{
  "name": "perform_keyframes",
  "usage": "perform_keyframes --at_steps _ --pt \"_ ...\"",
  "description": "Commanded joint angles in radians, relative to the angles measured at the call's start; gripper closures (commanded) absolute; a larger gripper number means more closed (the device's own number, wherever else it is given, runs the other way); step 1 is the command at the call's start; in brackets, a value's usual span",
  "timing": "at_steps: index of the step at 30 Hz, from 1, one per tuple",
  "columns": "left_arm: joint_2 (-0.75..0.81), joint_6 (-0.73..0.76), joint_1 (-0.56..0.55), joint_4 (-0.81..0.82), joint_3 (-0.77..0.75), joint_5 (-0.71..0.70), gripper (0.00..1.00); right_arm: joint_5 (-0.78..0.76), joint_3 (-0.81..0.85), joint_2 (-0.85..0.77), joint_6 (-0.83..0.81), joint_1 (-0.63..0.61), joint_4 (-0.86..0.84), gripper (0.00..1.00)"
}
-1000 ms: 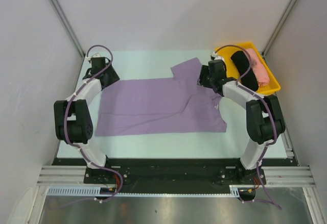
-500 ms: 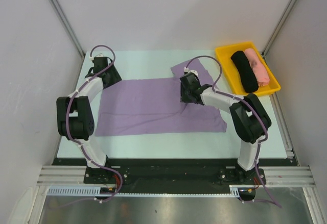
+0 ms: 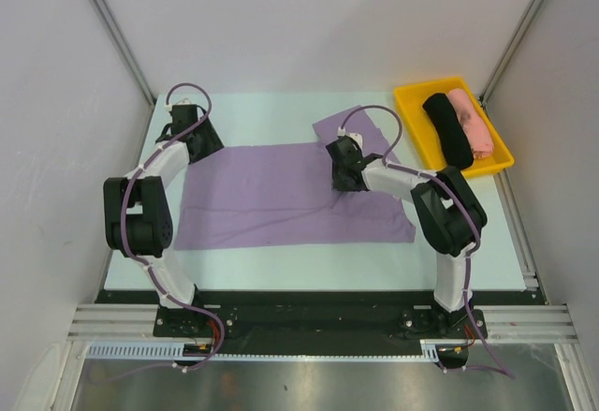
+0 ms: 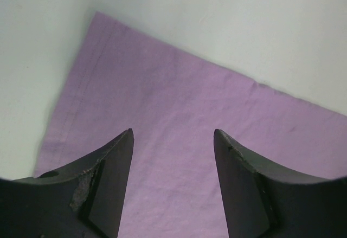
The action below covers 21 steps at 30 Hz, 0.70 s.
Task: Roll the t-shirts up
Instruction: Fold the T-shirt at the center of the board.
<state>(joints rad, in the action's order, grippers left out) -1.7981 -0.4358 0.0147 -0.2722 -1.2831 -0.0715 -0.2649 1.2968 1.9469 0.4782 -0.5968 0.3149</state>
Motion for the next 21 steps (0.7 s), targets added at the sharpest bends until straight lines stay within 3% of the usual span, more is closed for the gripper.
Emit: perform_keyframes --at_steps 1,15,21 --pt "0.019 0.009 -0.005 0.002 -0.002 0.021 0.34 -0.031 0.053 0.023 0.016 -0.011 -0.010 0.62" --pt "0.008 0.005 -0.005 -0.005 -0.013 0.047 0.34 -0.103 0.091 0.011 0.016 -0.052 0.036 0.91" --pt "0.008 0.005 -0.005 -0.004 -0.012 0.050 0.34 -0.125 0.093 -0.014 -0.007 -0.080 0.023 0.95"
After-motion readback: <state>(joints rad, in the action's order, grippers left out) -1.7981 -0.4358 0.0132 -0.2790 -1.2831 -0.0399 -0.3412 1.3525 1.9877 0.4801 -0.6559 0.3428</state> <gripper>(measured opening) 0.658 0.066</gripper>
